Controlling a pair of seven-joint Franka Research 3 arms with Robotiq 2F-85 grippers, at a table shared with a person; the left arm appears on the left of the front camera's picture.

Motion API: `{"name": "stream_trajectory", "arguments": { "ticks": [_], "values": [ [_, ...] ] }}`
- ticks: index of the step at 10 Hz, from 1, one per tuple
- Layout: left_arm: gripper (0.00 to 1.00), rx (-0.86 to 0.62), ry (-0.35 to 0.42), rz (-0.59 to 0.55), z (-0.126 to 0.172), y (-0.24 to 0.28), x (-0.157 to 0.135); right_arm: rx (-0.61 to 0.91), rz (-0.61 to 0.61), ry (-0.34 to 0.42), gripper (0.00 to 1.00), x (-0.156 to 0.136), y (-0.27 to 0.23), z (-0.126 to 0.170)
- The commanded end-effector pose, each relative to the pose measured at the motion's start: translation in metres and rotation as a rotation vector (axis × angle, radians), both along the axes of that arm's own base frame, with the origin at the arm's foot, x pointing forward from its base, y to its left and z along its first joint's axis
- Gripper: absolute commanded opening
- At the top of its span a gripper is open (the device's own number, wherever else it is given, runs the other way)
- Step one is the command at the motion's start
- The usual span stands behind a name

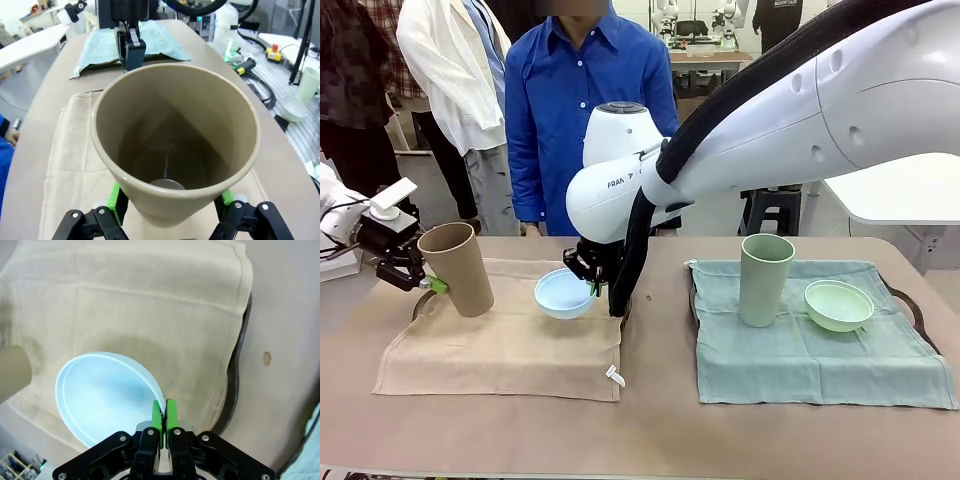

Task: Set up a tray with a mat and arrange the tableware.
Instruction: Place the Picnic Bowl and Reusable plastic cup back onto the Handle tray in front of the human's position.

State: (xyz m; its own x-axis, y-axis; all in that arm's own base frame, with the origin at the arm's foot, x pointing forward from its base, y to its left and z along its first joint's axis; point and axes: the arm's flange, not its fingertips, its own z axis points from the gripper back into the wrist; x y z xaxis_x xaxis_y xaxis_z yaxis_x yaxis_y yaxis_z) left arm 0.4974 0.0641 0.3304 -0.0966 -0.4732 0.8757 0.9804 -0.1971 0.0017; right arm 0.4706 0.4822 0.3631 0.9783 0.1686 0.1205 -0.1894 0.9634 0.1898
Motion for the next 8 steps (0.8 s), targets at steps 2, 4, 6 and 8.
{"name": "stream_trajectory", "arguments": {
  "ticks": [2,4,6,8],
  "values": [
    [0.85,0.02,-0.04,-0.018,-0.007,-0.004,0.006,0.01,0.013,-0.017,0.04,0.002,-0.001,-0.013],
    [0.85,0.03,-0.035,-0.022,-0.013,-0.008,0.01,0.007,0.006,-0.007,0.04,0.005,-0.002,-0.018],
    [0.85,0.038,-0.024,-0.022,-0.021,-0.009,0.014,0.007,0.006,-0.002,0.04,0.004,-0.001,-0.021],
    [0.85,0.048,-0.015,-0.019,-0.027,-0.009,0.016,0.005,0.006,-0.006,0.04,0.004,-0.002,-0.022]
  ]
}}
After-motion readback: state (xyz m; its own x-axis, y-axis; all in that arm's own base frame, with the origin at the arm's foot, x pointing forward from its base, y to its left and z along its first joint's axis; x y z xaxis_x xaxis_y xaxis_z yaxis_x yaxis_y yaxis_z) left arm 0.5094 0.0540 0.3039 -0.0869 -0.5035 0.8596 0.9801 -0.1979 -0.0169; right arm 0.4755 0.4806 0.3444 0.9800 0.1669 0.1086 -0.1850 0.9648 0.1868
